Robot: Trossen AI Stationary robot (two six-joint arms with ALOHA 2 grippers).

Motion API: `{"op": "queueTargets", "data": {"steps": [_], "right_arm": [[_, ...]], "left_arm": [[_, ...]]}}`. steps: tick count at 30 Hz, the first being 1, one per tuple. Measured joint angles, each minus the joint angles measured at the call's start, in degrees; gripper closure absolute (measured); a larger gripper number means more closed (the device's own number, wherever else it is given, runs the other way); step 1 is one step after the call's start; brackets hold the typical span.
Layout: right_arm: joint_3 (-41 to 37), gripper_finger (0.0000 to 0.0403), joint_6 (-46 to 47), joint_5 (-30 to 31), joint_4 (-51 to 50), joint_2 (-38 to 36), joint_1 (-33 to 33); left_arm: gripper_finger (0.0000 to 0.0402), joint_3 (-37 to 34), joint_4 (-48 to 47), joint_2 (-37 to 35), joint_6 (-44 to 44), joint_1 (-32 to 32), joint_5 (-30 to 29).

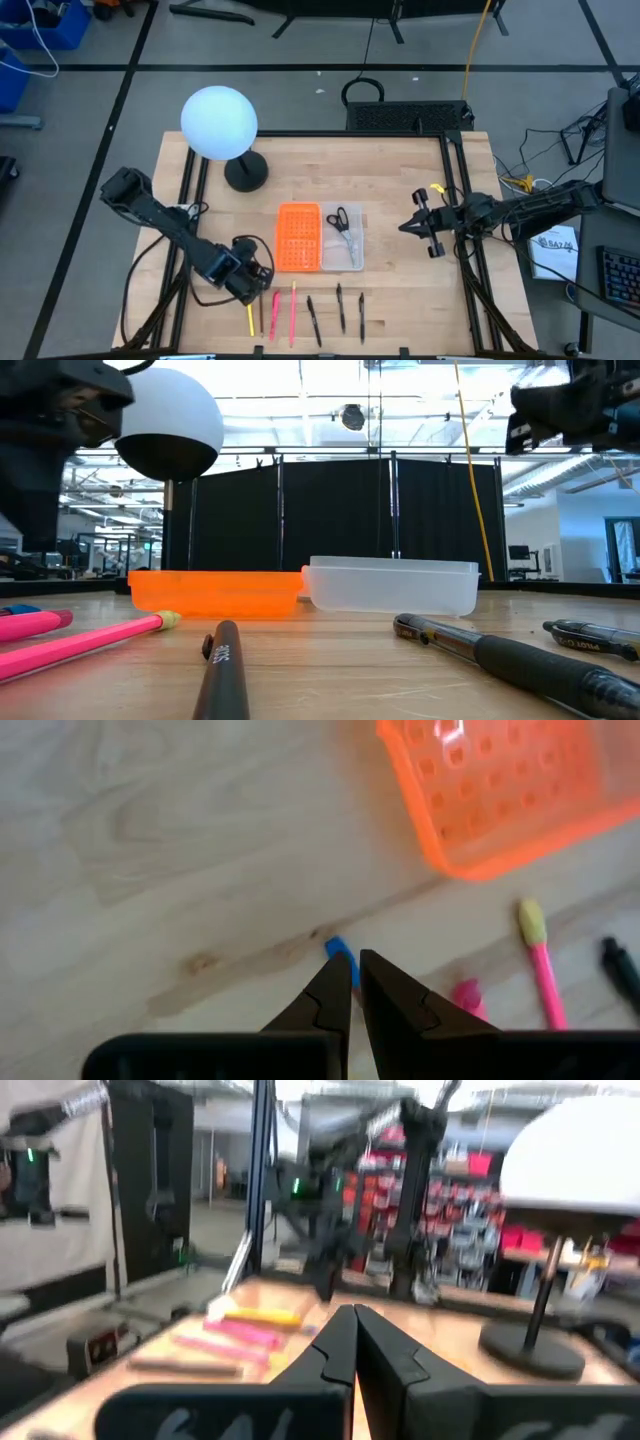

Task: Pick & place school supplies into a supply box
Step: Put the brown pencil with the blue tip into the orange and white supply box

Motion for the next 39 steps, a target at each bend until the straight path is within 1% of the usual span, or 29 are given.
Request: {"op": "queueTargets", "data": {"steps": [3, 7, 12, 15, 18, 21, 24, 35, 39], "right_arm": [[0.0, 0.0403, 0.5, -0.1, -2.5, -0.5, 0.0], [0.0, 0.0403, 1.5, -0.1, -2.5, -0.6, 0.0], [0.0, 0.0403, 1.0, -0.1, -2.5, -0.6, 0.0], [0.0, 0.0403, -0.2, -0.1, -2.5, -0.6, 0.0], [0.0, 0.0403, -1.3, -0.1, -2.5, -0.6, 0.0], [0.0, 0.0403, -1.6, -0.1, -2.4, -0.6, 0.0], [0.0, 0.0403, -1.7, 0.0, -2.4, -0.6, 0.0], [0.0, 0.0403, -1.6, 0.1, -2.4, -0.6, 0.0], [0.0, 0.0403, -1.5, 0.1, -2.4, -0.5, 0.0]], "left_arm": [[0.0371, 0.0, 1.5, 0.0, 0.6, 1.5, -0.6], [0.0370, 0.0, 4.2, 0.0, 3.4, 2.3, -1.5], [0.0364, 0.0, 5.1, 0.0, 2.4, 2.1, 2.3], [0.0339, 0.0, 5.6, 0.0, 3.5, 1.9, 3.2], [0.0299, 0.0, 5.7, 0.0, 4.7, 1.8, 3.8], [0.0263, -0.1, 5.9, 0.0, 2.0, 2.1, 5.8], [0.0245, -0.7, 6.8, 0.7, 0.5, 3.2, 8.1], [0.0240, -0.8, 7.8, 7.2, 1.2, 4.7, 14.8], [0.0240, -0.8, 8.7, 9.1, 1.9, 4.9, 14.8]]}}
